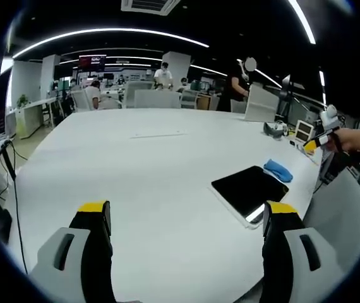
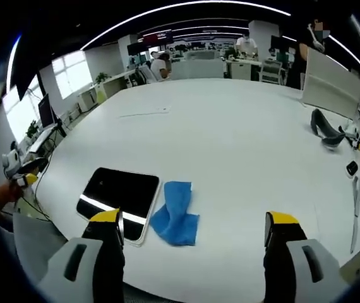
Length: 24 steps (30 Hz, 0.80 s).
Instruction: Wipe the mirror surface with the cleaning cloth until all visible marks leave the cleaned area.
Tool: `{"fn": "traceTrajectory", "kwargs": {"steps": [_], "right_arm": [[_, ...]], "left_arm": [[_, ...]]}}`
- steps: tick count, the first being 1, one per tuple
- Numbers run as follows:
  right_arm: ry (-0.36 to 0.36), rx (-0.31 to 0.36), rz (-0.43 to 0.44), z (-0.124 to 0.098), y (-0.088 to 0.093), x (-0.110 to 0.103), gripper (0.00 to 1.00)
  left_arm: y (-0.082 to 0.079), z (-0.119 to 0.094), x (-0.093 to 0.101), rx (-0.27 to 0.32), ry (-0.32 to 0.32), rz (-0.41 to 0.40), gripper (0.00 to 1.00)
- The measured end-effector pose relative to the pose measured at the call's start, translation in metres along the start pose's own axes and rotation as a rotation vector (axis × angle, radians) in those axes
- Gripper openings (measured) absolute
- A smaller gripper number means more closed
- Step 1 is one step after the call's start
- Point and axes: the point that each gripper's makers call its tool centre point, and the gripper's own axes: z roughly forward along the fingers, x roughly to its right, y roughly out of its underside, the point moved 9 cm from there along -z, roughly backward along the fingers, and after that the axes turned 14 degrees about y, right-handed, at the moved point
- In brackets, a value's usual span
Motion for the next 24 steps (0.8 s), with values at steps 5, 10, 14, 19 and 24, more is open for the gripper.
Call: {"fn": "traceTrajectory", "kwargs": {"steps": [5,10,14,19,24], "right_arm": [[-0.021,-0.056,-0.014,0.008,-0.009,-0.007,0.90],[-0.025,-0.128,-0.055,0.019,-0.020,-0.013,0.88],[-0.029,-0.139,-0.077,0.026,-0.032,-0.017,0.86],[-0.053,-0.121,-0.094,0.039,-0.035,-0.026,0.79],[-0.050,-0.128,-0.077,0.054,-0.019,-0.032,0.73]], "left_arm": [[0.005,-0.001,0.003,-0.009,-0.002,-0.006,0.99],[0.008,-0.002,0.005,-0.009,-0.006,-0.014,0.99],[0.009,-0.002,0.005,0.001,-0.014,-0.018,0.99],[0.014,-0.002,0.007,-0.003,-0.012,-0.025,0.99],[0.016,-0.005,0.007,-0.001,-0.015,-0.030,0.99]]}}
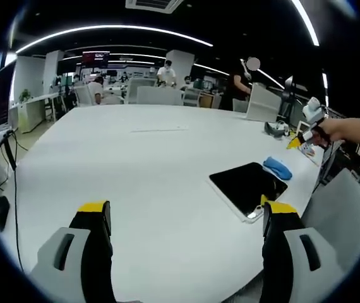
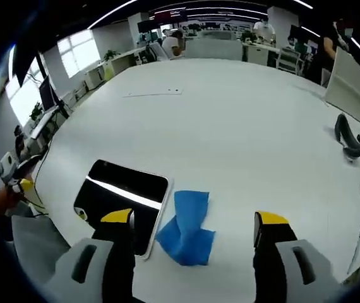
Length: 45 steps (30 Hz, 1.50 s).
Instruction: Wipe the mirror surface with the cleaning cloth until all visible marks leave the cleaned area.
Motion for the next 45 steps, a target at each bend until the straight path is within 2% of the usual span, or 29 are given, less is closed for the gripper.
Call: {"fn": "traceTrajectory", "kwargs": {"steps": [5,8,12,15,23,28,32,39,42,45], "right_arm": [[0.008,-0.027,-0.001,0.014,0.023,-0.010,0.61],[0.021,-0.036,0.012,0.022,0.032,-0.012,0.49],[0.032,-0.059,0.040,0.029,0.041,-0.016,0.38],[0.052,-0.060,0.038,0.032,0.044,-0.019,0.26],[0.101,-0.112,0.046,0.042,0.051,-0.024,0.18],[0.113,-0.137,0.022,0.045,0.054,-0.027,0.04],[0.118,-0.141,0.056,0.046,0.054,-0.025,0.06],[0.117,-0.168,0.113,0.047,0.053,-0.026,0.01],[0.106,-0.182,0.094,0.047,0.050,-0.025,0.00],[0.093,-0.180,0.165,0.043,0.044,-0.022,0.00]], "left_arm": [[0.002,-0.004,-0.003,-0.001,-0.009,-0.007,0.99],[0.003,-0.005,-0.003,-0.002,-0.011,-0.010,0.99],[0.003,-0.007,-0.003,0.008,-0.001,-0.024,0.99],[0.003,-0.007,-0.003,0.002,-0.002,-0.018,0.99],[0.005,-0.008,-0.002,-0.010,0.002,-0.018,0.99],[0.004,-0.009,-0.004,-0.005,-0.003,-0.020,0.99],[0.003,-0.009,-0.005,-0.005,-0.007,-0.019,0.99],[0.006,-0.005,-0.002,-0.011,-0.002,-0.023,0.99],[0.007,-0.005,-0.002,-0.014,0.001,-0.019,0.99],[0.004,-0.005,-0.002,-0.005,0.001,-0.020,0.99]]}}
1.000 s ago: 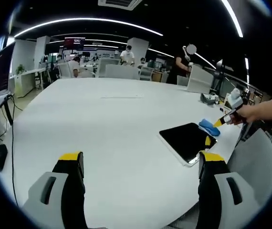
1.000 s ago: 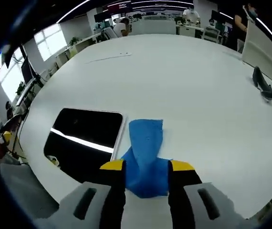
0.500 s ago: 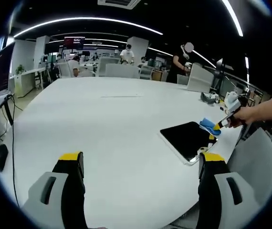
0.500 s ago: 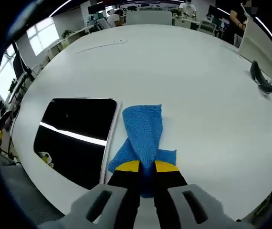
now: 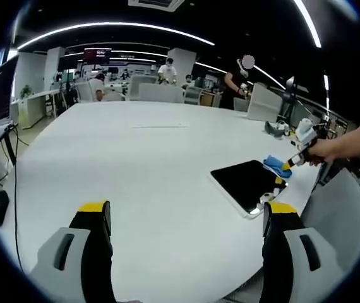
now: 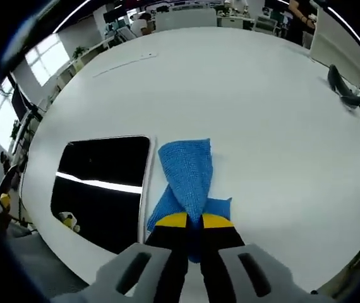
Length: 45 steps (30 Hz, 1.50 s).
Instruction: Wipe the mirror surface with the cleaning cloth until all visible marks leave the cleaned area.
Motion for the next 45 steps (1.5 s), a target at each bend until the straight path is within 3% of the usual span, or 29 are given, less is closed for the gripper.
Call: {"fn": "traceTrajectory", "kwargs": {"steps": [9,18,24,33,39,45], "right_arm": [[-0.050,0.047,0.042,-0.017,-0.029,-0.007,0.00],[-0.095,0.039,0.040,-0.014,-0.051,-0.037,0.00],[-0.137,-0.011,0.062,0.004,-0.048,-0.054,0.01],[-0.123,-0.033,0.041,0.017,-0.045,-0.072,0.00],[-0.123,-0.042,0.051,0.017,-0.047,-0.075,0.00],[-0.140,-0.041,0.034,0.017,-0.050,-0.092,0.00]], "left_arm": [[0.003,-0.001,-0.001,-0.001,-0.001,-0.006,0.99],[0.005,0.000,0.002,-0.012,0.009,-0.006,0.99],[0.004,0.001,0.002,-0.022,0.015,0.002,0.99],[0.005,0.004,0.002,-0.028,0.016,-0.001,0.99],[0.003,0.008,0.002,-0.028,0.022,0.003,0.99],[0.000,0.011,0.004,-0.025,0.027,0.006,0.99]]}}
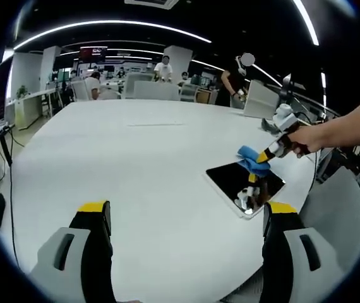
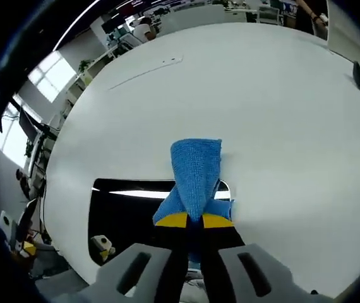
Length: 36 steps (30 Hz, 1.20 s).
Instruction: Wipe the mirror surface with the cleaning cloth until all visible marks leave the cleaned area.
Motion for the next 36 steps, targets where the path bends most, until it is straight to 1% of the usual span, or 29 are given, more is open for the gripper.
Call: {"fn": "traceTrajectory", "kwargs": {"steps": [12,16,21,25,36], "right_arm": [[-0.040,-0.012,-0.049,0.003,-0.001,-0.038,0.00],[-0.055,-0.023,-0.038,0.004,-0.002,-0.045,0.00],[-0.067,-0.025,-0.044,0.007,-0.003,-0.059,0.00],[-0.075,-0.023,-0.084,0.007,-0.005,-0.074,0.00],[-0.100,-0.025,-0.149,0.008,-0.006,-0.109,0.00]], "left_arm": [[0.005,-0.002,-0.003,-0.028,0.005,0.006,0.99],[0.003,-0.001,-0.003,-0.034,0.011,0.011,0.99],[0.002,0.003,-0.002,-0.046,0.022,0.019,0.99],[0.002,0.005,-0.002,-0.051,0.028,0.021,0.99],[0.008,0.004,0.000,-0.055,0.024,0.013,0.99]]}}
